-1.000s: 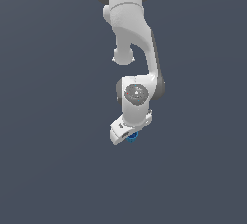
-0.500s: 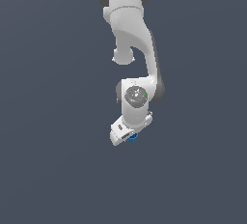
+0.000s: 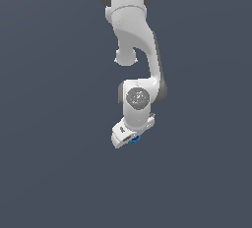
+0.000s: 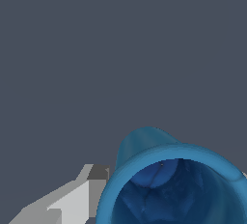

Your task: Pick up the object and move it to a goal position.

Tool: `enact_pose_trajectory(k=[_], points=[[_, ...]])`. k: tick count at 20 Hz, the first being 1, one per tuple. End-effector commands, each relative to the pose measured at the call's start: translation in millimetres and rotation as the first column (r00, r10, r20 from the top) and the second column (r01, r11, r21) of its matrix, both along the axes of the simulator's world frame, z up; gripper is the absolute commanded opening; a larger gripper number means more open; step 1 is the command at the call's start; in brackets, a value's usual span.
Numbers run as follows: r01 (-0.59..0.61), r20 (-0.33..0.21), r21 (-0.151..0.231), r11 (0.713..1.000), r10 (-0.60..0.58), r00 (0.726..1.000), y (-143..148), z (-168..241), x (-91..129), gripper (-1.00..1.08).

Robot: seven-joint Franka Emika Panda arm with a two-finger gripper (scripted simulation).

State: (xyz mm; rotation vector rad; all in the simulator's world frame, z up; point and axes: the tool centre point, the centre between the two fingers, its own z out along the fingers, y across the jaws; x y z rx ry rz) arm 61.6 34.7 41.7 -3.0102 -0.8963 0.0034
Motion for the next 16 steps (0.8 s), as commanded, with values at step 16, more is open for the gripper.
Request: enact_pose_trajectory(k=[16], points=[[0.001,0.002,0.001,1.0,-0.001,1.0,-123.9,86.9,33.4,-1.0]])
